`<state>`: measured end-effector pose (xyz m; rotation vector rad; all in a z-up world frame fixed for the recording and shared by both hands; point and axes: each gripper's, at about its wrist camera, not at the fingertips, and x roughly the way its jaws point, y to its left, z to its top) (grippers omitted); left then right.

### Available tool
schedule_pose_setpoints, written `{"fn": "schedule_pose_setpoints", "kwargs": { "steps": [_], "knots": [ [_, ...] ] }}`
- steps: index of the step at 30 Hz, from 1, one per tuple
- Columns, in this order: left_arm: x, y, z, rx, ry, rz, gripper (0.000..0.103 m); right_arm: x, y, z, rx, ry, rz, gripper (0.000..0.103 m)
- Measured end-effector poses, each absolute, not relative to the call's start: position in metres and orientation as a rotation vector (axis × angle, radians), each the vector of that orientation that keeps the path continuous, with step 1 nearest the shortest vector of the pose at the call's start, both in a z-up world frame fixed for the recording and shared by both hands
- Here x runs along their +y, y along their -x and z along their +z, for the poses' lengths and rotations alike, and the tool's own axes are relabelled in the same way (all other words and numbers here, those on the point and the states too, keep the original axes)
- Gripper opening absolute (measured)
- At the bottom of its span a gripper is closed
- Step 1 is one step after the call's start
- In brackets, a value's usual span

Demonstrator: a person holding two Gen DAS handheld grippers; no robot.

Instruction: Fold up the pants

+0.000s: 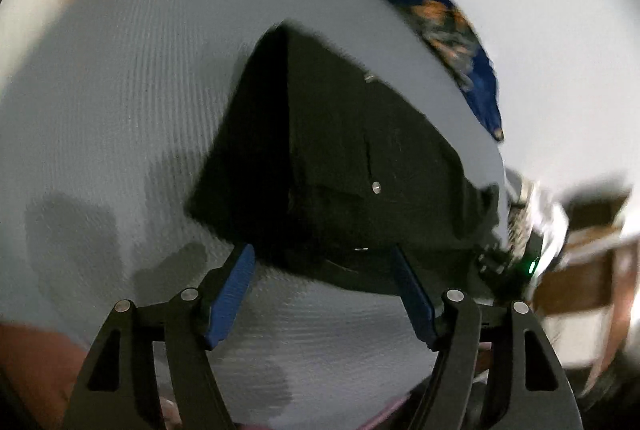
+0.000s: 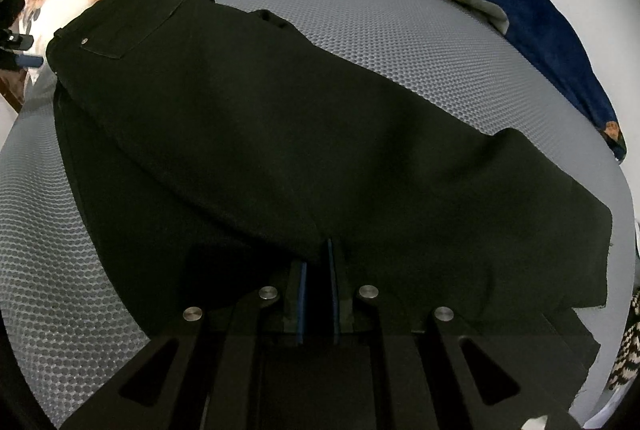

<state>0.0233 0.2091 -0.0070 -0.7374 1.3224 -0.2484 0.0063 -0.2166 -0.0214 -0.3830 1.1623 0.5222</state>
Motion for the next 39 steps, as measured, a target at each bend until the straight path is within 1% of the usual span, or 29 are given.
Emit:
{"fn": "schedule_pose_setpoints", "kwargs": {
  "steps": [2, 4, 6, 7, 9, 10, 12, 13, 17, 19, 21, 24, 28, 31, 33, 35, 39],
  "knots": [
    [0.212, -0.025, -0.024, 1.349, 0.859, -0.204, 0.07, -0.216, -0.003, -0.021, 1.16, 0.386, 0.52, 0.008],
    [0.212, -0.025, -0.033, 1.337, 0.93, -0.167, 0.069, -0.216, -0.004, -0.021, 1.159, 0.385, 0.517, 0.008],
    [0.214, -0.027, -0.036, 1.317, 0.964, -0.134, 0.06, -0.216, -0.003, -0.021, 1.157, 0.386, 0.512, 0.008],
    [0.216, -0.028, -0.035, 1.3, 0.98, -0.131, 0.05, -0.216, -0.002, -0.02, 1.157, 0.385, 0.511, 0.008],
    [0.22, -0.03, -0.03, 1.273, 0.997, -0.135, 0.043, -0.217, -0.002, -0.02, 1.158, 0.381, 0.507, 0.008],
    [0.222, -0.03, -0.027, 1.265, 0.984, -0.141, 0.036, -0.217, -0.002, -0.02, 1.158, 0.381, 0.505, 0.008],
    [0.221, -0.034, -0.02, 1.256, 0.934, -0.142, 0.031, -0.217, -0.002, -0.019, 1.161, 0.38, 0.5, 0.008],
    [0.217, -0.037, -0.015, 1.254, 0.901, -0.155, 0.026, -0.217, -0.002, -0.018, 1.162, 0.377, 0.495, 0.008],
    [0.214, -0.053, 0.008, 1.214, 0.813, -0.209, 0.023, -0.225, -0.007, -0.002, 1.144, 0.312, 0.472, 0.007],
    [0.216, -0.064, 0.019, 1.191, 0.78, -0.235, 0.023, -0.225, -0.004, 0.012, 1.112, 0.311, 0.464, 0.007],
    [0.219, -0.07, 0.03, 1.164, 0.723, -0.243, 0.02, -0.223, 0.003, 0.025, 1.086, 0.312, 0.457, 0.007],
    [0.222, -0.074, 0.037, 1.147, 0.653, -0.278, 0.02, -0.219, 0.015, 0.034, 1.073, 0.329, 0.46, 0.007],
    [0.224, -0.067, 0.012, 1.225, 0.612, -0.243, 0.02, -0.209, 0.032, 0.016, 1.132, 0.342, 0.485, 0.007],
    [0.232, -0.058, -0.012, 1.285, 0.633, -0.199, 0.019, -0.201, 0.039, -0.006, 1.186, 0.367, 0.496, 0.007],
    [0.238, -0.053, -0.021, 1.291, 0.674, -0.188, 0.019, -0.197, 0.042, -0.015, 1.209, 0.377, 0.502, 0.007],
    [0.24, -0.054, -0.017, 1.279, 0.681, -0.189, 0.017, -0.196, 0.041, -0.014, 1.212, 0.38, 0.502, 0.007],
    [0.244, -0.06, 0.013, 1.201, 0.629, -0.199, 0.017, -0.199, 0.039, -0.007, 1.224, 0.315, 0.516, 0.007]
  ]
}}
